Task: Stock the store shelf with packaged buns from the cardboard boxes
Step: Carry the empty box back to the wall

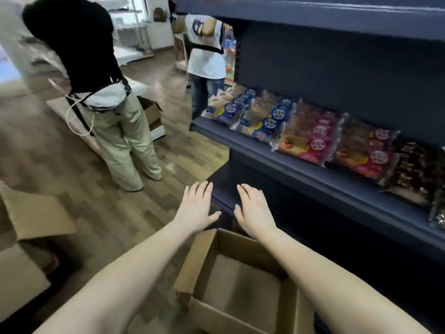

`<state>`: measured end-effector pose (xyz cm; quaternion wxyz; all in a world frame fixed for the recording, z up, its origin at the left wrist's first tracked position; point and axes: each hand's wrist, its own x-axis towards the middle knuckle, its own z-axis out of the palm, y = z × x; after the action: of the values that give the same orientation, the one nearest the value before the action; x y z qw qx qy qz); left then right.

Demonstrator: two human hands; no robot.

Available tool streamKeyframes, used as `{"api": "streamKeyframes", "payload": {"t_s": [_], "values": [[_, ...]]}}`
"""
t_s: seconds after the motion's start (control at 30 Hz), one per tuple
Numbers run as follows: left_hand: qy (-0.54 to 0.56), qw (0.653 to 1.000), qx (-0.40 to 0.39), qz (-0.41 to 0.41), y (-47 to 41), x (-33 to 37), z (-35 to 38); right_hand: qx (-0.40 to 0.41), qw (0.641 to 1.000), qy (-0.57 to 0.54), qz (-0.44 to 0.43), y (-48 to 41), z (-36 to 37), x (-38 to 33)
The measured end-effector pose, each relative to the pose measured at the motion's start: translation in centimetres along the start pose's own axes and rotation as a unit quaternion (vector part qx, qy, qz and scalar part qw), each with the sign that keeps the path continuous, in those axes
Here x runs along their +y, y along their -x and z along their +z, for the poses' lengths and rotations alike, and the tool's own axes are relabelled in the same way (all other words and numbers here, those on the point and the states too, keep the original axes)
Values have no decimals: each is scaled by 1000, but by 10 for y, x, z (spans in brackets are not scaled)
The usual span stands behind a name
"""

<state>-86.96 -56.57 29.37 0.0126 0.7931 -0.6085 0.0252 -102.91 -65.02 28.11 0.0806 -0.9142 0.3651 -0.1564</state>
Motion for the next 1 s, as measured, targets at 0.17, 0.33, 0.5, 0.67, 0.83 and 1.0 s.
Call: {"api": "streamKeyframes", "payload": {"t_s": [0.17, 0.33, 0.5, 0.67, 0.83, 1.0], "values": [[8, 993, -116, -32, 53, -10, 65, -97, 995, -37, 11, 33, 63, -22], [41, 973, -209, -85, 90, 7, 120, -221, 974, -46, -26, 64, 97, -5], [102, 947, -266, -149, 101, 58, 158, -290, 955, -42, -46, 67, 110, 53], [206, 898, -264, -286, 100, 136, 197, -362, 931, -39, -27, 65, 119, 125], [300, 833, -259, -386, 95, 217, 238, -427, 901, 40, -67, 66, 155, 187], [330, 746, -212, -538, 99, 255, 274, -464, 882, 55, -60, 76, 211, 208]]}}
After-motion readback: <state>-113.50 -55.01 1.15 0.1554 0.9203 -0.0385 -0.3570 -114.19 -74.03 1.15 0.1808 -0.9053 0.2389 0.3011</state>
